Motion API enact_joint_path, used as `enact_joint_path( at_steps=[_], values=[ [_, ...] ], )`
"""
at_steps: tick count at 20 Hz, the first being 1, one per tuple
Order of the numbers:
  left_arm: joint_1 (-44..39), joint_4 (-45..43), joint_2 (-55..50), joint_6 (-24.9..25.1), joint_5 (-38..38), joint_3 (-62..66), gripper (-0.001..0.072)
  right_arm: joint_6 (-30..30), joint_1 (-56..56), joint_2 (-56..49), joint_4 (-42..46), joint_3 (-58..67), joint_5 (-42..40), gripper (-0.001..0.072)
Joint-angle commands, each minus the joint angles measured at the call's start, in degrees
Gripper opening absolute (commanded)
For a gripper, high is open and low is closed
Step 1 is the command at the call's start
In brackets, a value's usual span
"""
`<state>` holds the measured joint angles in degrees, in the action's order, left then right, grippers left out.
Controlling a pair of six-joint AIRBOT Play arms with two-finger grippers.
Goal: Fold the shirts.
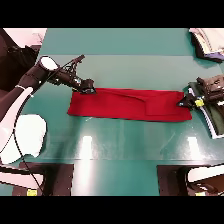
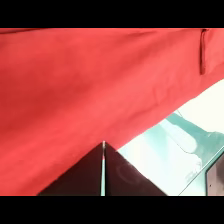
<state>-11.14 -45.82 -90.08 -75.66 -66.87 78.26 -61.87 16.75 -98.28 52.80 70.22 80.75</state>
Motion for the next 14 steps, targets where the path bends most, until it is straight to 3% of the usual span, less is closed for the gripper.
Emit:
enact_joint_path(
  at_steps=[1, 2, 8, 12, 14],
  values=[
    [-0.3, 0.0, 0.0, -2.6, 0.4, 0.1, 0.0024, 0.9, -1.3, -0.4, -0.9, 0.2, 1.0, 0.0042],
    [-0.7, 0.0, 0.0, -2.6, 1.0, 0.1, 0.0024, 0.9, -1.3, -0.2, -0.8, 0.2, 1.4, 0.0014],
    [-8.3, 0.0, -3.2, -3.6, 8.8, 4.5, 0.0023, -2.3, -1.5, 9.1, -1.7, 0.2, 2.0, 0.0011],
    [-13.8, 0.0, -12.8, -3.7, 8.2, 16.1, 0.0024, -2.9, -2.5, 16.9, -16.0, 0.2, 2.8, 0.001],
    [-15.8, 0.0, -18.0, -4.6, 6.4, 21.1, 0.0023, -4.6, -5.1, 18.8, -18.4, 2.9, 3.8, 0.001]
  ],
)
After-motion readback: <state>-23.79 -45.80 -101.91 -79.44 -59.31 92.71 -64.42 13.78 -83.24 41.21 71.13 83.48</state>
